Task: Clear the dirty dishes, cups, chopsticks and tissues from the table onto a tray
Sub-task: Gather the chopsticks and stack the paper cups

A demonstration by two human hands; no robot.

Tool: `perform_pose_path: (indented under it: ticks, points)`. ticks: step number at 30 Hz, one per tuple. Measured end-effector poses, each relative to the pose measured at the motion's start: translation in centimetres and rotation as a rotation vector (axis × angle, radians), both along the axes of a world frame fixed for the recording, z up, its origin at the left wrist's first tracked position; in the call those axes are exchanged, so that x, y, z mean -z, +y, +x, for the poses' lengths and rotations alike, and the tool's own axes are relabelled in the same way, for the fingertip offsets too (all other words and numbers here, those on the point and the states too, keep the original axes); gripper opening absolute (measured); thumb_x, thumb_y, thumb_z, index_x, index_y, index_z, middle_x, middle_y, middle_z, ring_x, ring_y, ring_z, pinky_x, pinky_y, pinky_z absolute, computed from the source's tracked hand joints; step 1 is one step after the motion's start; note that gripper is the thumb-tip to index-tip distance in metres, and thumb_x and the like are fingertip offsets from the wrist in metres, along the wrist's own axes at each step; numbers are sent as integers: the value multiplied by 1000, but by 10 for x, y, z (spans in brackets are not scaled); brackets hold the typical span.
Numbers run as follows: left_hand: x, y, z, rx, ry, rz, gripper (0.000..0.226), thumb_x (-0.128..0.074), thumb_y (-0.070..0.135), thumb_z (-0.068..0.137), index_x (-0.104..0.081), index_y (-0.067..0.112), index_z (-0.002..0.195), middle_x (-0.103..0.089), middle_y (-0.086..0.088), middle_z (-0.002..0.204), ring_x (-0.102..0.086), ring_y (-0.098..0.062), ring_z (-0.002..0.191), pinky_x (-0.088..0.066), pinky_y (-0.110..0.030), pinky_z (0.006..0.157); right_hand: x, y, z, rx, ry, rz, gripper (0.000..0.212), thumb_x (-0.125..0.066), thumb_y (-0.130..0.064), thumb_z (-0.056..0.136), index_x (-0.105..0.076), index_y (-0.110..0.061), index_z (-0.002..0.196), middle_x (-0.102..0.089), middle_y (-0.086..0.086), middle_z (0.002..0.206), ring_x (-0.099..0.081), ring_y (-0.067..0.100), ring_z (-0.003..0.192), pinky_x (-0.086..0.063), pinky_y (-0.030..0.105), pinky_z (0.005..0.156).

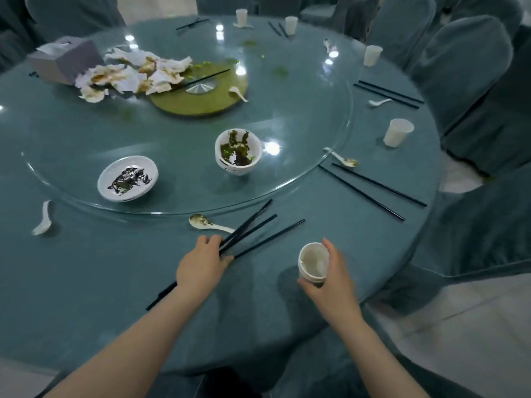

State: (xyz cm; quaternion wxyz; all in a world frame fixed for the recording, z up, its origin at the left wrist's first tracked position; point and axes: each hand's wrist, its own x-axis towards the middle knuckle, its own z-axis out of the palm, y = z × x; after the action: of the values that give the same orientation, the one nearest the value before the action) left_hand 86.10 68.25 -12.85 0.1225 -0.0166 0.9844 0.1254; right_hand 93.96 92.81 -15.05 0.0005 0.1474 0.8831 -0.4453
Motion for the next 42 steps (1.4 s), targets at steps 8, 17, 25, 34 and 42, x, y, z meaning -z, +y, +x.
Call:
perform_pose_path:
  ticks: [8, 17, 25, 34, 42]
  points:
    - [26, 24, -15, 102, -67, -90, 45, -51, 56, 88, -44, 15, 103, -53, -4, 108, -60, -29, 92, -42, -36, 67, 0, 7, 1, -22, 28, 36, 82, -79, -35, 73, -28, -42, 137, -40, -22, 129, -36, -10, 105, -31, 15, 89]
    - [15, 32, -6, 121, -210, -96, 10, -47, 18, 90, -45, 11, 83, -51, -2, 79, -49, -22, 73, -38, -30, 60, -8, -8, 12, 55, -13, 14, 78, -80, -40, 66, -33, -47, 128, -48, -20, 119, -47, 4, 103, -37, 21, 83]
    - [-19, 6, 32, 78, -296, 97, 26, -42, 22, 91, -38, 14, 67, -44, -1, 68, -40, -16, 59, -28, -28, 50, -39, -16, 58, 148, 21, -113, 75, -82, -34, 62, -39, -45, 123, -56, -16, 109, -55, 11, 99, -42, 20, 78]
    - [-58, 17, 108, -105, -149, 753, 31, -40, 30, 99, -43, 13, 74, -53, -5, 63, -51, -17, 53, -42, -30, 60, -89, -7, 148, 253, 124, -136, 75, -84, -31, 63, -42, -45, 123, -56, -25, 109, -55, 3, 98, -41, 16, 77]
    - [-97, 69, 153, -600, -508, 1670, 18, -37, 14, 102, -53, 12, 93, -54, -3, 61, -54, -16, 61, -49, -28, 58, -130, 49, 211, 322, 229, -163, 72, -85, -31, 63, -43, -48, 119, -55, -33, 105, -55, -5, 97, -46, 22, 79]
